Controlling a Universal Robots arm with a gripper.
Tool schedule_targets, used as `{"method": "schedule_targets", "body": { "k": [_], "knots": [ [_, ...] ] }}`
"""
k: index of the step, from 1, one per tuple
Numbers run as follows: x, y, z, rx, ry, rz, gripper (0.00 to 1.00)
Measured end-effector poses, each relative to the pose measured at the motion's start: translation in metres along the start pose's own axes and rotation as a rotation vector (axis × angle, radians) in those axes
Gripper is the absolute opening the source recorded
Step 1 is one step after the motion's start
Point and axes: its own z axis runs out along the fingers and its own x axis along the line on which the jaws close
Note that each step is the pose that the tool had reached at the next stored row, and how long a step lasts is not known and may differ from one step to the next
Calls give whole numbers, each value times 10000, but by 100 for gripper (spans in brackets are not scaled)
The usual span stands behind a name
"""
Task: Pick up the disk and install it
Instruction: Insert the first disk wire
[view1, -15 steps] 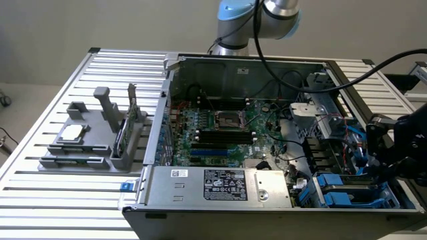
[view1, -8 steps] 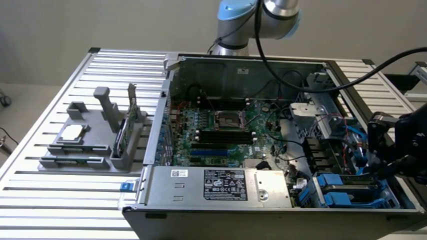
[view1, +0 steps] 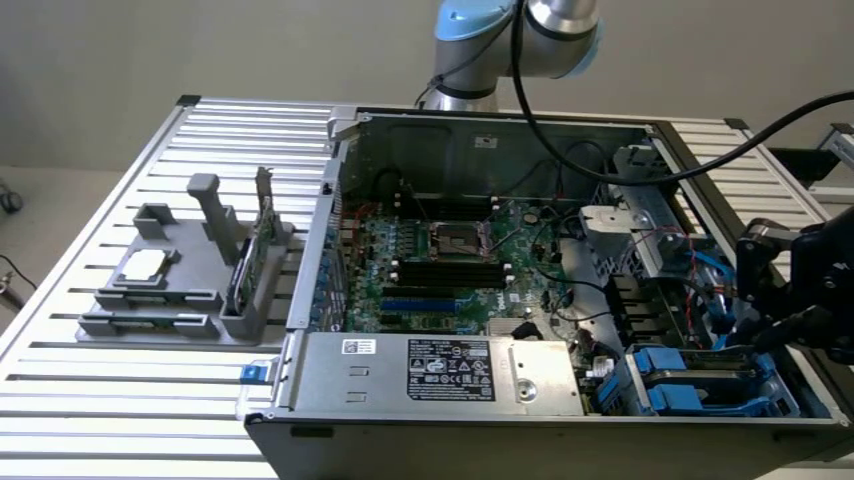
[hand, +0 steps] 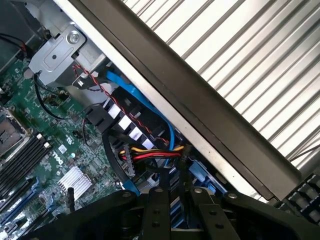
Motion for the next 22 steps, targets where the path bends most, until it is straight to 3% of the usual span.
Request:
{"method": "schedule_targets", "body": {
  "k": [3, 4, 11, 15, 19, 22],
  "knots": [
    [-3, -3, 0, -66, 34, 123, 24],
    [-4, -5, 0, -83, 37, 178, 31],
    [-10, -10, 12, -252, 56, 739, 31],
    [-15, -16, 29, -338, 34, 1128, 31],
    [-24, -25, 56, -402, 19, 1458, 31],
    [-28, -31, 73, -437, 41, 1622, 31]
  ]
}}
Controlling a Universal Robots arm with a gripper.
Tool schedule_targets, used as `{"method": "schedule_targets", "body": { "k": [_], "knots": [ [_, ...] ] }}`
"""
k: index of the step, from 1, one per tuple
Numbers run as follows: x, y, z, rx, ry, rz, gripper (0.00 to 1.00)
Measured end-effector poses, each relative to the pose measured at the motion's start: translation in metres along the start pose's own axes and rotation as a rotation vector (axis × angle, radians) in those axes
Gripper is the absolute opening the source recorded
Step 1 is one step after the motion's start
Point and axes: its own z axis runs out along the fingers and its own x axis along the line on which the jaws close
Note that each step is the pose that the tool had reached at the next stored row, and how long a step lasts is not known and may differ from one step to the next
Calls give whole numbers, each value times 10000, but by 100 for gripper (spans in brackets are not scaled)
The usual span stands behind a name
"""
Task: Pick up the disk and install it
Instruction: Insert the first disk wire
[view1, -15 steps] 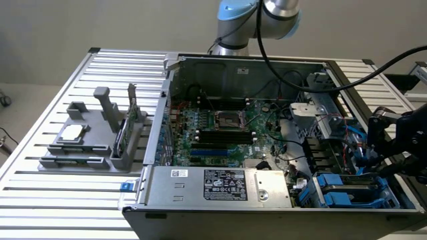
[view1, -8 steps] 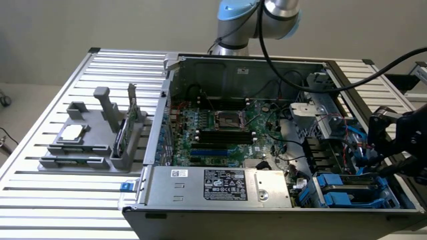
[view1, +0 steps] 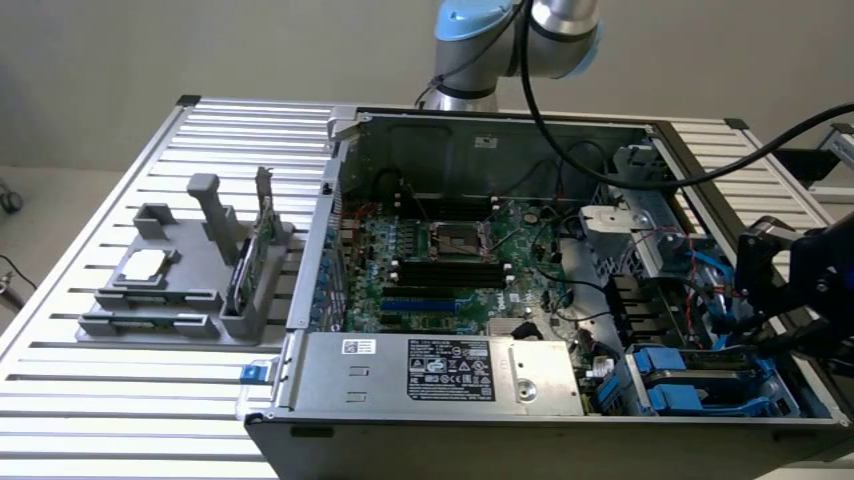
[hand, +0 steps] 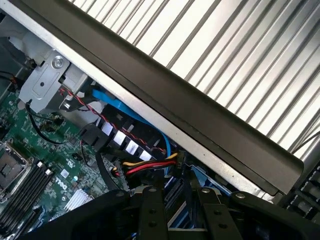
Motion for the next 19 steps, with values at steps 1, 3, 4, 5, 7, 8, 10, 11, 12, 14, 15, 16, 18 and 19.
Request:
{"method": "schedule_targets", "body": {
  "k": [1, 3, 4, 5, 7, 8, 10, 11, 12, 14, 15, 16, 18, 19],
  "knots": [
    [-1, -1, 4, -10, 17, 41, 31],
    [-2, -4, 14, -22, 56, 122, 31],
    [-3, -5, 18, -27, 71, 160, 31],
    [-4, -5, 23, -33, 83, 203, 31],
    [-7, -6, 32, -51, 98, 303, 31],
    [-8, -7, 39, -64, 107, 356, 31],
    [-9, -10, 50, -89, 126, 451, 31],
    [-10, -11, 56, -102, 137, 495, 31],
    [-11, -12, 62, -116, 151, 534, 31],
    [-13, -13, 72, -147, 186, 603, 31],
    [-14, -14, 76, -164, 206, 638, 31],
    [-15, -14, 80, -182, 226, 670, 31],
    [-16, -15, 88, -215, 265, 731, 31],
    [-17, -15, 91, -231, 283, 761, 31]
  ]
}}
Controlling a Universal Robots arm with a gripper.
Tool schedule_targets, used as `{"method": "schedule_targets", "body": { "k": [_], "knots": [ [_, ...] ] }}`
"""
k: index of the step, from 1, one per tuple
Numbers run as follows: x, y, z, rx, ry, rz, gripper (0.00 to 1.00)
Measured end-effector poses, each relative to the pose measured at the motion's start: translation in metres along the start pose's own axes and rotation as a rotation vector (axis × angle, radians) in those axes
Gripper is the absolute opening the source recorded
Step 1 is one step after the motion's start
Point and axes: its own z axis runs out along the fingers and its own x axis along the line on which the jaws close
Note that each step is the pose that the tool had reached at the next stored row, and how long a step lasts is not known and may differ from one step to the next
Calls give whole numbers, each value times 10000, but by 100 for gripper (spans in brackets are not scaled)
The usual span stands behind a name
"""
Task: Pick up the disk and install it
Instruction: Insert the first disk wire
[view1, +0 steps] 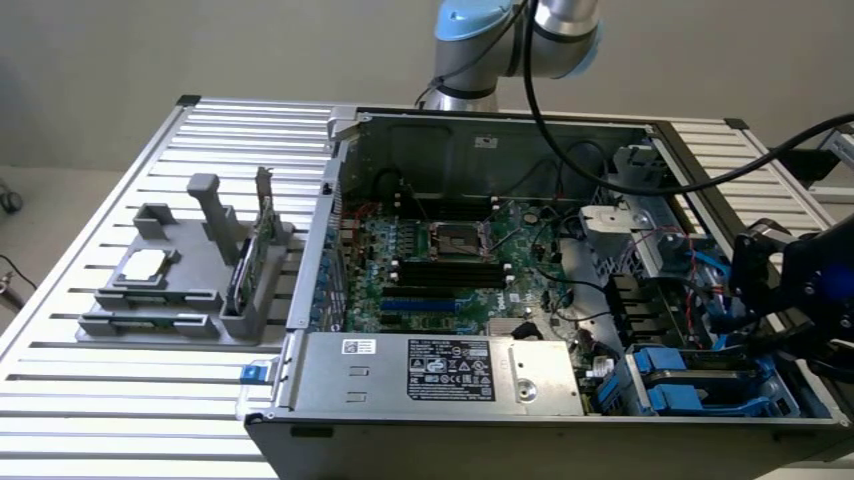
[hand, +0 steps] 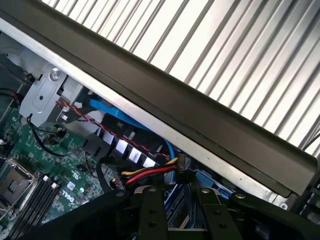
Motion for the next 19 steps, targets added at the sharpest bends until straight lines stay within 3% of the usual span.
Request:
{"method": "schedule_targets", "body": {
  "k": [9, 11, 13, 15, 19],
  "knots": [
    [-4, 0, 14, -140, 156, 297, 31],
    [-4, 0, 15, -164, 187, 371, 29],
    [-4, -1, 15, -184, 219, 445, 16],
    [-4, -1, 16, -202, 260, 516, 16],
    [-3, -3, 15, -148, 356, 633, 16]
  ]
}}
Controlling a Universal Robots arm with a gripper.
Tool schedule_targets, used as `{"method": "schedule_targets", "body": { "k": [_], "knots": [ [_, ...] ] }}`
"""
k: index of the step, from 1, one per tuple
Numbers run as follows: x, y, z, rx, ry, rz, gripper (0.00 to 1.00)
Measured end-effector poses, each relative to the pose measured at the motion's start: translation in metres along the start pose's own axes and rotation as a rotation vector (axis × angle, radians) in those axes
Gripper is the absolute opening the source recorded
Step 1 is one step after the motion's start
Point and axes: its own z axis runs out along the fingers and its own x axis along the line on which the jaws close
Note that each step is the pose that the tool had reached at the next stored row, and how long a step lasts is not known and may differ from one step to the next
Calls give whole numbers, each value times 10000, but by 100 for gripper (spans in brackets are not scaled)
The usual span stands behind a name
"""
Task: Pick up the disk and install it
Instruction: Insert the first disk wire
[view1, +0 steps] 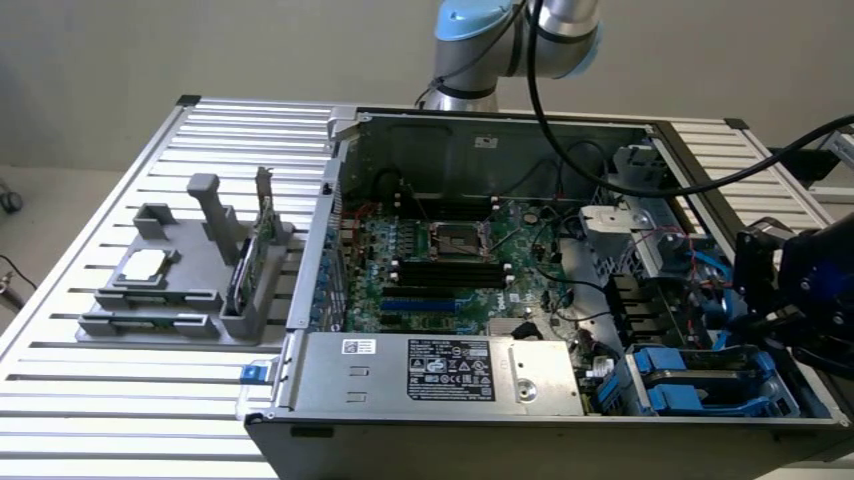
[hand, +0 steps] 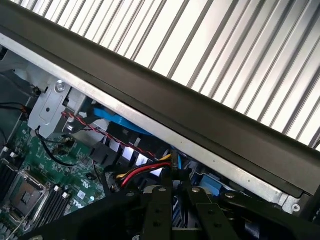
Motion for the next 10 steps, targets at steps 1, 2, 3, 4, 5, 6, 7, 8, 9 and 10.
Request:
{"method": "schedule_targets", "body": {
  "k": [1, 2, 3, 4, 5, 6, 7, 8, 9, 10],
  "knots": [
    [2, -3, -1, 21, 22, 24, 16],
    [6, -9, -4, 54, 54, 51, 16],
    [12, -17, -9, 76, 91, 71, 16],
    [18, -25, -15, 97, 133, 91, 16],
    [23, -31, -22, 115, 173, 109, 16],
    [29, -37, -29, 133, 212, 125, 16],
    [34, -42, -38, 138, 253, 138, 16],
    [39, -47, -47, 141, 295, 151, 16],
    [42, -52, -53, 143, 340, 164, 16],
    [44, -57, -58, 150, 380, 178, 16]
  ]
}}
